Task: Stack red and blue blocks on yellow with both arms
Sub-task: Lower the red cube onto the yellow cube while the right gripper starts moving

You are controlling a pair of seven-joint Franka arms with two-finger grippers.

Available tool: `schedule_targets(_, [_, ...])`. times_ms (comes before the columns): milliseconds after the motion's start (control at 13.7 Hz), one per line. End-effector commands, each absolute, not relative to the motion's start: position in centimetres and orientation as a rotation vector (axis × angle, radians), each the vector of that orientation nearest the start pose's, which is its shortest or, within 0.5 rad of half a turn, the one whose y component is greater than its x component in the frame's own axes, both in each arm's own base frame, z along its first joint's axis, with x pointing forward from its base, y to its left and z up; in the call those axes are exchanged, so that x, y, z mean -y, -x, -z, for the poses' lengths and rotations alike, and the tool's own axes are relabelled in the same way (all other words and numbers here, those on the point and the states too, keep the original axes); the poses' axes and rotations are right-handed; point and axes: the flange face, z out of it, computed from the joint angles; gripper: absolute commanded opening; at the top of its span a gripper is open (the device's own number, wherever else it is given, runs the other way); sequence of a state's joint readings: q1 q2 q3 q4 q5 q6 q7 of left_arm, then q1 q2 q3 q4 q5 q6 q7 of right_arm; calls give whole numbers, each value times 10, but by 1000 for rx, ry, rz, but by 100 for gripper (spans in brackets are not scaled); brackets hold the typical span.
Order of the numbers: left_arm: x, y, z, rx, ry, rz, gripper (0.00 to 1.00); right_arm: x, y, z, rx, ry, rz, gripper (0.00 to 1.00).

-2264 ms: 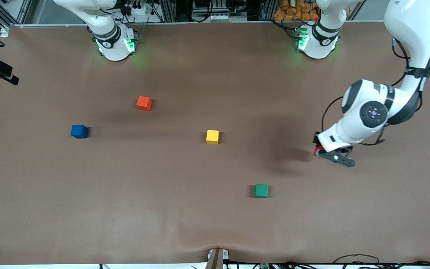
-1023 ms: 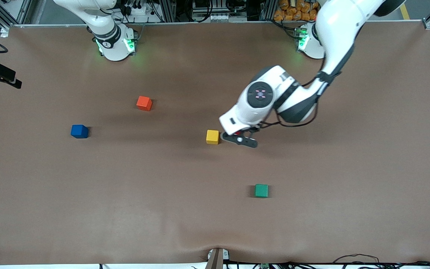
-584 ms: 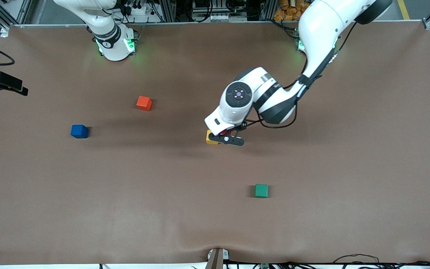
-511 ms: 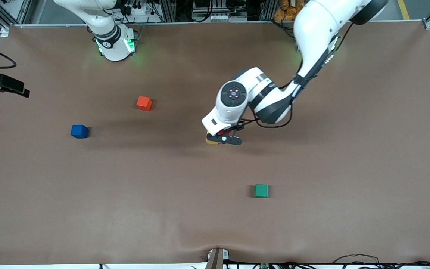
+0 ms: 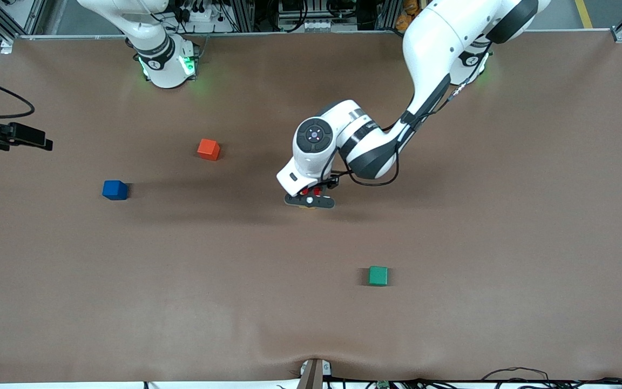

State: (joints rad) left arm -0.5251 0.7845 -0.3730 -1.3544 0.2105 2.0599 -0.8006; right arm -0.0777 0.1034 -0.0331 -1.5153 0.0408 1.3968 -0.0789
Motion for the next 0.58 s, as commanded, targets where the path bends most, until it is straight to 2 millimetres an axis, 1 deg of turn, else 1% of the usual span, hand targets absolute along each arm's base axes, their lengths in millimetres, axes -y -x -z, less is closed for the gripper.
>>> schedule_targets(0, [537, -507, -267, -134, 3152, -128, 0, 63, -569, -565, -52, 3046, -371, 100])
schedule_targets(73, [537, -508, -267, -133, 3154, -125, 0, 68, -570, -561, -64, 3043, -379, 100])
schedule_targets(146, [537, -508, -266, -133, 3156, -124, 0, 70, -571, -558, -67, 3041, -386, 100])
schedule_targets(292, [538, -510, -267, -126, 3162, -117, 0, 70, -571, -557, -67, 3041, -388, 100])
schedule_targets(511, [542, -507, -263, -100, 3163, -122, 0, 70, -569, -556, -65, 3042, -411, 100])
